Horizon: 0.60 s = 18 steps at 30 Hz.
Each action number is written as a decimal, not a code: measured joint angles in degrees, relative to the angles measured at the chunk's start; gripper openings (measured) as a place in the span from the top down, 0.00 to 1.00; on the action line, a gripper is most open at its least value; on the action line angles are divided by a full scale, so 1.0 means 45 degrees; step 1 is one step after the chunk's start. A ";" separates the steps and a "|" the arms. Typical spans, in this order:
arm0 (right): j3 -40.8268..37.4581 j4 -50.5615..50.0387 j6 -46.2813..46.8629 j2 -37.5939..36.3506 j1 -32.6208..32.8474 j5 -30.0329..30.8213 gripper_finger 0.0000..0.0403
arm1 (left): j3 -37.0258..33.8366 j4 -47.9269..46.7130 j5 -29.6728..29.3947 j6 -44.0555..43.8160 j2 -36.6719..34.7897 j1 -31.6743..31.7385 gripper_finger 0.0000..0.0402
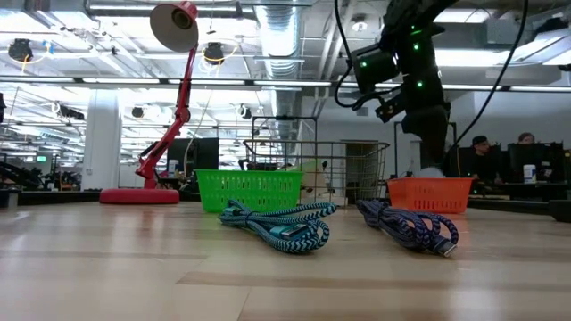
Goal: Pick and place items into bin
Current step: Put the blue charger cable into the green bin
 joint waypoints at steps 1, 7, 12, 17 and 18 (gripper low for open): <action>0.0000 -0.0003 0.0000 0.0000 0.0000 -0.0004 0.40 | 0.0000 0.0000 0.0002 -0.0002 0.0000 0.0000 0.62; 0.0000 -0.0163 0.0040 0.0000 0.0160 0.0001 0.40 | 0.0000 0.0000 0.0000 -0.0010 0.0001 0.0000 0.62; 0.0009 -0.0845 0.0234 0.0000 0.0739 -0.0004 0.40 | 0.0000 0.0000 0.0000 -0.0015 0.0002 0.0000 0.62; 0.0463 -0.1700 0.0737 0.0000 0.1514 0.0001 0.39 | 0.0000 0.0000 0.0000 0.0138 0.0000 0.0000 0.62; 0.0631 -0.1863 0.0883 0.0000 0.1693 -0.0004 0.39 | 0.0000 0.0000 0.0005 0.0263 0.0000 0.0000 0.62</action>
